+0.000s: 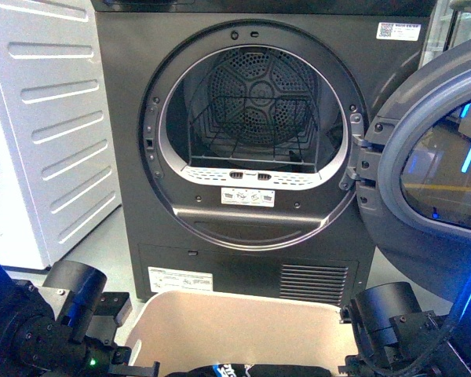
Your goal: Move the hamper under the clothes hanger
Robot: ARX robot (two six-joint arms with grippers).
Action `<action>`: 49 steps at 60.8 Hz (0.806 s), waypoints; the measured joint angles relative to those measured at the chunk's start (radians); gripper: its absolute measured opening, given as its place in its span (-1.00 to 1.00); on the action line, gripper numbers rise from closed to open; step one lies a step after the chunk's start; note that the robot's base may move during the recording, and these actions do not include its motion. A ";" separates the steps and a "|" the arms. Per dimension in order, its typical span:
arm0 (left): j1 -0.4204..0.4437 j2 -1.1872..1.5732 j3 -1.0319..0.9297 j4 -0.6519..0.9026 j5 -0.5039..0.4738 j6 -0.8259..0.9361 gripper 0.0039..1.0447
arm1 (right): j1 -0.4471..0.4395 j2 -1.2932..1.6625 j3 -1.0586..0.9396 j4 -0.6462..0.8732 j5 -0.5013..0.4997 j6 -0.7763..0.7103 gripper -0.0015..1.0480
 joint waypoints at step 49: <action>-0.018 -0.087 -0.080 -0.019 -0.024 -0.014 -0.92 | 0.003 -0.019 -0.016 0.000 -0.004 -0.025 -0.95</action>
